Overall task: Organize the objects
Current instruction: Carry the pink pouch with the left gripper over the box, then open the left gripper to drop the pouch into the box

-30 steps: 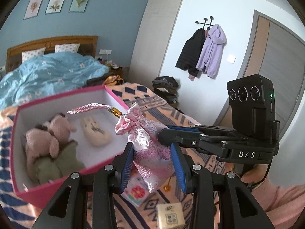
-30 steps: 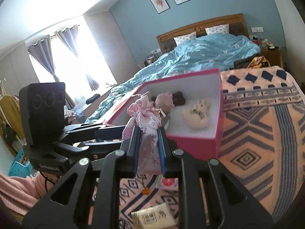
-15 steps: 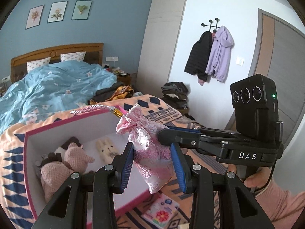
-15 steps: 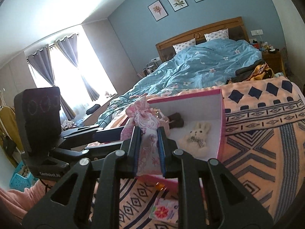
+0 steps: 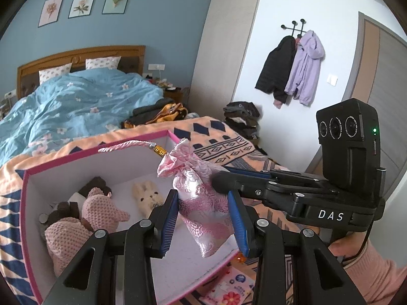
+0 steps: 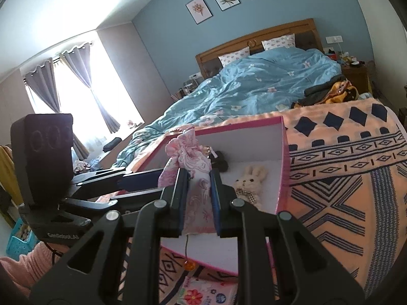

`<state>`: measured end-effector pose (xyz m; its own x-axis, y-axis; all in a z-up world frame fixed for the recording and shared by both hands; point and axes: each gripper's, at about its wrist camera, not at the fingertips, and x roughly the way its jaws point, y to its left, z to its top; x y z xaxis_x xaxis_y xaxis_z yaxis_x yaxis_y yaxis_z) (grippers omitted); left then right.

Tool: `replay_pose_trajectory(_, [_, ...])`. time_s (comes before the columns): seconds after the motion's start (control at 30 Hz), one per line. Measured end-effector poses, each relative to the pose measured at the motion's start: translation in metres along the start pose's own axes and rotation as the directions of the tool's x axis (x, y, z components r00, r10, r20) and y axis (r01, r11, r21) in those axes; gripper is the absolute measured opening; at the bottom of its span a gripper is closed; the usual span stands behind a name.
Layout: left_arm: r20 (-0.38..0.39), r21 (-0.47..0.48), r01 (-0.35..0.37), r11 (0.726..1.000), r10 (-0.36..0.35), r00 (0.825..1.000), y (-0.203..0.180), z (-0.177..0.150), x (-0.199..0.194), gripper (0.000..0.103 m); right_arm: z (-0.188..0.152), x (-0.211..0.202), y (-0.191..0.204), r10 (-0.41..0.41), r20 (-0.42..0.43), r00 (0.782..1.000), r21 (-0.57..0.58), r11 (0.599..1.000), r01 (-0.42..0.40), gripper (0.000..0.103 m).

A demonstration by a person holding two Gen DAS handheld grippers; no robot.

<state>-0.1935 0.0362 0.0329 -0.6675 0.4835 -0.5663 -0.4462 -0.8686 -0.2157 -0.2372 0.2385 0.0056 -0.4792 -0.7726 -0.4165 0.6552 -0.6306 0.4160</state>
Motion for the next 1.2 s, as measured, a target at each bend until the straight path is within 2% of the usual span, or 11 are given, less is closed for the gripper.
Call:
replay_pose_trajectory(0.13, [-0.012,-0.019,-0.001,1.000,0.001,1.000,0.005,0.000,0.009,0.040,-0.001,0.007,-0.007,-0.017,-0.013,1.000,0.012,1.000,0.017,0.021])
replay_pose_trajectory(0.43, [0.007,-0.035,0.005,0.999,-0.004,1.000,0.009,0.015,0.012,0.040,0.015,0.008,-0.011,-0.034,0.018,0.999,0.017,0.999,0.034,0.021])
replay_pose_trajectory(0.87, [-0.124,-0.026,-0.006,1.000,0.003,0.992,0.002,-0.011,0.041,0.040,-0.016,0.018,-0.029,-0.070,-0.090,0.993,0.048,0.996,0.075,0.021])
replay_pose_trajectory(1.0, [-0.149,-0.020,-0.018,1.000,0.015,0.989,0.001,-0.018,0.047,0.040,-0.020,0.013,-0.028,-0.105,-0.097,0.990,0.053,0.993,0.110,0.027])
replay_pose_trajectory(1.07, [-0.156,-0.015,-0.024,1.000,0.022,0.987,-0.001,-0.022,0.048,0.041,-0.021,0.008,-0.026,-0.125,-0.090,0.988,0.045,0.991,0.130,0.033])
replay_pose_trajectory(1.2, [-0.143,0.000,-0.038,0.999,0.037,0.989,-0.005,-0.028,0.042,0.043,-0.023,-0.003,-0.022,-0.109,-0.077,0.991,0.047,0.993,0.113,0.035])
